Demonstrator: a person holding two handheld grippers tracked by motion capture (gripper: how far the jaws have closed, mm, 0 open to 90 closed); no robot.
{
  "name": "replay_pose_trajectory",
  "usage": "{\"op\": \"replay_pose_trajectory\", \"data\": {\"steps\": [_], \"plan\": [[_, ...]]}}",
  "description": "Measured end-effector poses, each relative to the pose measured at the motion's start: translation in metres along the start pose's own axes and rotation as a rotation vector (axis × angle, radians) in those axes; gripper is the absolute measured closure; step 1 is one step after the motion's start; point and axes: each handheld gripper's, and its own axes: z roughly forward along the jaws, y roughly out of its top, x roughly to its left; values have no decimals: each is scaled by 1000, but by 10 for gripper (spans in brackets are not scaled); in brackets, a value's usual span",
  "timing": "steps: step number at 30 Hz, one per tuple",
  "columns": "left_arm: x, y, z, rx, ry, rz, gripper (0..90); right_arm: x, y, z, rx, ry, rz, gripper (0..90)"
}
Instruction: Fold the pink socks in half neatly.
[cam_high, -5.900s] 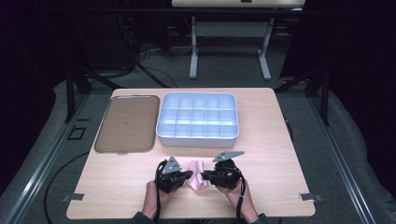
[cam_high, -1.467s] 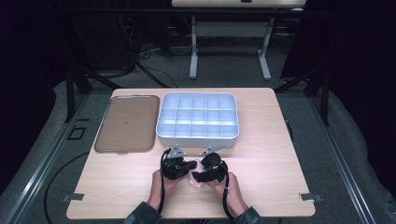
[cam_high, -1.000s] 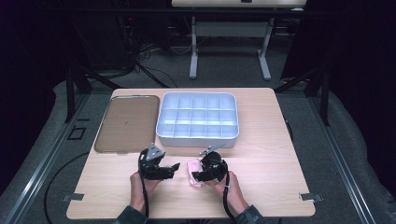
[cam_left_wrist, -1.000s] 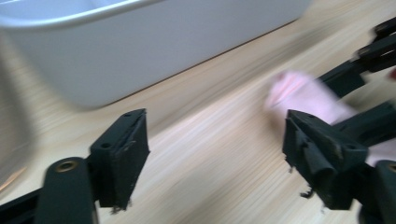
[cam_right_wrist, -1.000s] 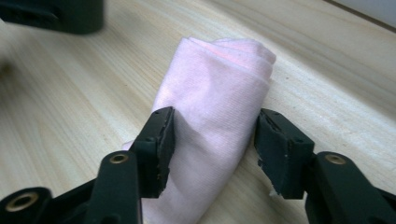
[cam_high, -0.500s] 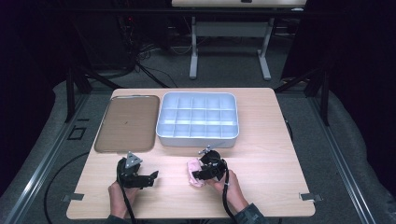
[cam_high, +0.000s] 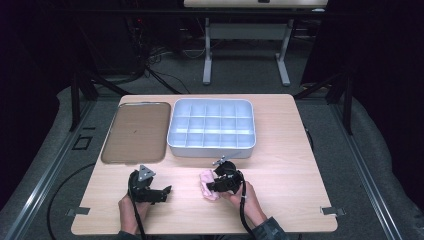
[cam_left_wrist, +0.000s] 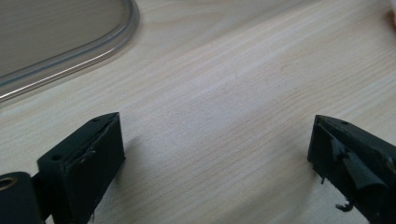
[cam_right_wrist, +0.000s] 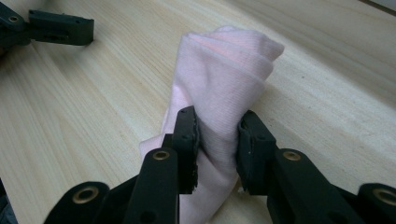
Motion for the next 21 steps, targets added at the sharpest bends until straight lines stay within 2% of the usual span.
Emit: {"op": "replay_pose_trajectory", "data": {"steps": [1, 5, 8, 10, 13, 17, 21], "plan": [[0, 0, 0, 0, 0, 0, 25, 0, -1, 1, -16, 4, 2, 719], [0, 0, 0, 0, 0, -1, 24, -1, 0, 0, -4, 15, -3, 719], [0, 0, 0, 1, 2, 0, 23, -1, -1, 1, -24, 14, -15, 723], [-1, 0, 0, 1, 4, -1, 23, -2, -2, 0, -18, 17, -27, 726], [-1, 0, 0, 0, 6, -3, 22, -5, -4, 0, -42, 41, -16, 733], [-1, 0, 0, 0, 6, -3, 22, -9, -5, -1, -42, 60, -14, 739], [-1, 0, 0, 2, 6, -1, 22, -8, -5, -2, -46, 55, -20, 743]]}}
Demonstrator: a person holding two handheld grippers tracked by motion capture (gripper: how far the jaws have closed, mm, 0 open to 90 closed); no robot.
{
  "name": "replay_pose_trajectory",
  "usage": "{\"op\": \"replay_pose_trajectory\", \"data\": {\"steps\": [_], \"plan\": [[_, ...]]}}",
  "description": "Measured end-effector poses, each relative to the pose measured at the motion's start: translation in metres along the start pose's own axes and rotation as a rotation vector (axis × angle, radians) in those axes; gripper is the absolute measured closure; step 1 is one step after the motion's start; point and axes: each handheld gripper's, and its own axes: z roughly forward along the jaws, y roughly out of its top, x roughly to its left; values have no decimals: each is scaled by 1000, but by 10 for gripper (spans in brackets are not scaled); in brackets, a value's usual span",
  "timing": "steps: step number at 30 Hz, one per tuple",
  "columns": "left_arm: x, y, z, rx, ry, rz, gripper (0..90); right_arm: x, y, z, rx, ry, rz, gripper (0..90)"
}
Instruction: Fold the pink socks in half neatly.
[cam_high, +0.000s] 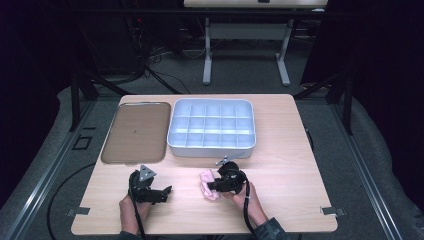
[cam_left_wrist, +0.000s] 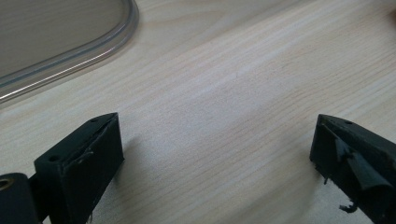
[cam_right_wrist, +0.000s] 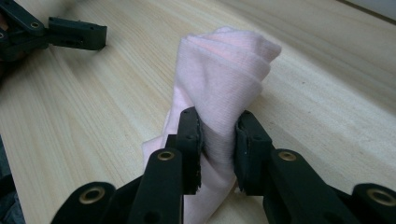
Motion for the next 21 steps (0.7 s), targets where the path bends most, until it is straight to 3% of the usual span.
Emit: {"op": "replay_pose_trajectory", "data": {"steps": [8, 21], "plan": [[0, 0, 0, 0, 0, -1, 22, 0, -1, -5, -48, -9, 0, 746], [0, 0, 0, -2, -2, -2, 23, 2, -5, -20, -72, -21, -10, 744]]}}
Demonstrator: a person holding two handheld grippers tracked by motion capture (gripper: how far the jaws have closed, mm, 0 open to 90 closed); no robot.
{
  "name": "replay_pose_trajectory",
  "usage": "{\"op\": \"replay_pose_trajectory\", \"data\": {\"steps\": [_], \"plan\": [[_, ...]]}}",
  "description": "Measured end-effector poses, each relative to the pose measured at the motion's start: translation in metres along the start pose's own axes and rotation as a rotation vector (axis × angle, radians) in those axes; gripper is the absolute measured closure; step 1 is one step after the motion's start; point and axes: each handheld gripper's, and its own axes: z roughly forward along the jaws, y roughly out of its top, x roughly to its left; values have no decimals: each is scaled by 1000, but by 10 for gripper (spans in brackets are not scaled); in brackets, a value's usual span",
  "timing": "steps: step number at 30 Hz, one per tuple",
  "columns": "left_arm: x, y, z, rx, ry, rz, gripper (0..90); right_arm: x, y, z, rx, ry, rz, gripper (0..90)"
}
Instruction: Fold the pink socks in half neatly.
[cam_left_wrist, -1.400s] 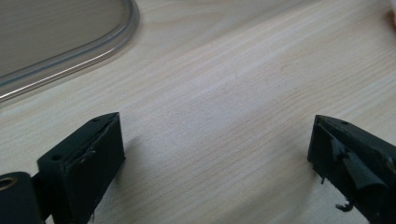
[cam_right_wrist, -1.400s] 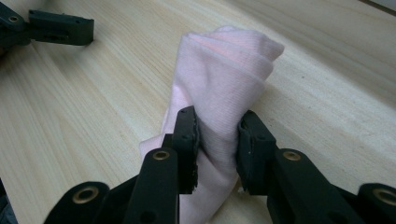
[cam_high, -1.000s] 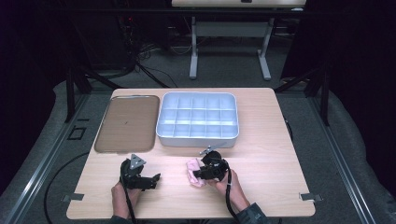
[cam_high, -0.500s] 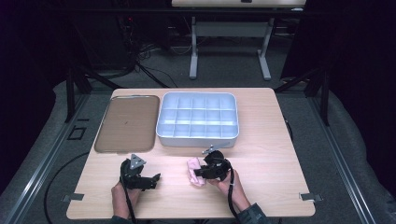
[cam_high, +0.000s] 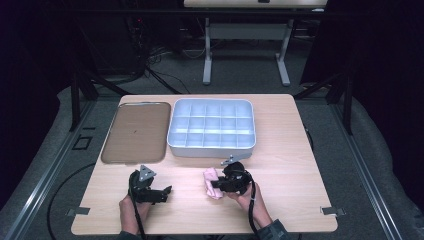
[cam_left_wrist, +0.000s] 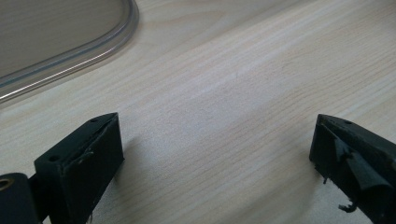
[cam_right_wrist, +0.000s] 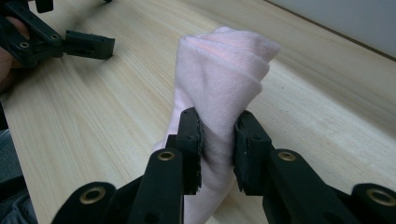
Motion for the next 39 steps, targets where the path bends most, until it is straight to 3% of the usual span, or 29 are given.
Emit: {"op": "replay_pose_trajectory", "data": {"steps": [6, 23, 39], "plan": [[0, 0, 0, 0, 2, -1, 24, -1, 1, -8, -39, -10, -1, 744], [0, 0, 0, 0, 3, -2, 23, -4, 1, -27, -71, -28, -4, 744], [0, 0, 0, 3, 0, -1, 23, -5, 6, -47, -111, -80, -35, 744]]}}
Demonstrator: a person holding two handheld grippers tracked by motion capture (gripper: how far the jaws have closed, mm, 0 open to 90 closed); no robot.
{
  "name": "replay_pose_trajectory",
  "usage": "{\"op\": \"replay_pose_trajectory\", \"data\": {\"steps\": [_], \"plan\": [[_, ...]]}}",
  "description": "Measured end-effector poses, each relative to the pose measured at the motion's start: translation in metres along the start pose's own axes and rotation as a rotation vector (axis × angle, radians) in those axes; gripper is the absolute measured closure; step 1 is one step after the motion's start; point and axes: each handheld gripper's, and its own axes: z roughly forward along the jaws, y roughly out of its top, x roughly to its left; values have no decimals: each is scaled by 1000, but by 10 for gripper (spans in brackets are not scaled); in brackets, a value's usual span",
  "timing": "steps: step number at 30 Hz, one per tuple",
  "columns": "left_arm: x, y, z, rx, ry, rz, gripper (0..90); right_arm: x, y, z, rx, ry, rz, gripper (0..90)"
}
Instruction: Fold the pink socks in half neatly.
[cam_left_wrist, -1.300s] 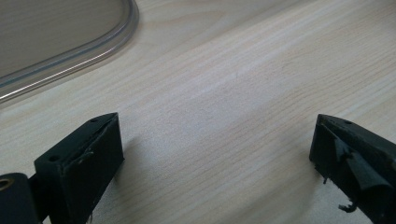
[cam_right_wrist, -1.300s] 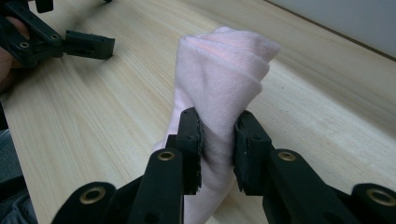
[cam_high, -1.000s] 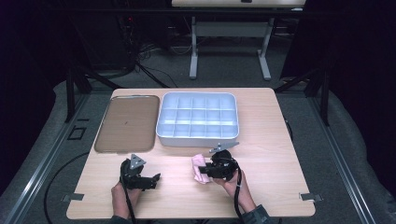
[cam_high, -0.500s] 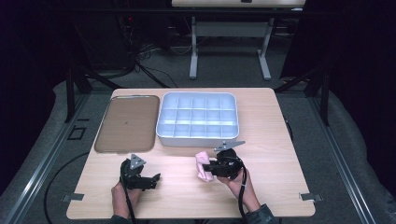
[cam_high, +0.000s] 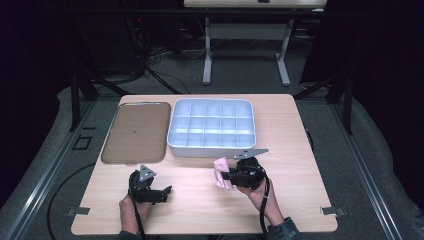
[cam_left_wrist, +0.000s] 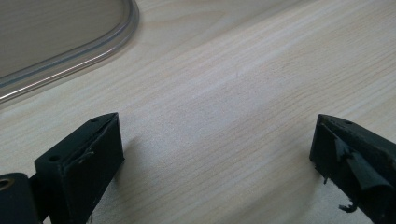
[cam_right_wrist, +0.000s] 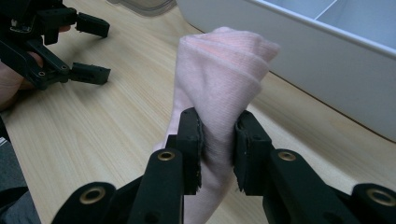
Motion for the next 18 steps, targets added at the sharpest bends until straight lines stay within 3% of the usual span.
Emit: {"op": "replay_pose_trajectory", "data": {"steps": [18], "plan": [[0, 0, 0, -3, 3, 0, 23, -5, 7, -13, -28, -15, -3, 744]]}}
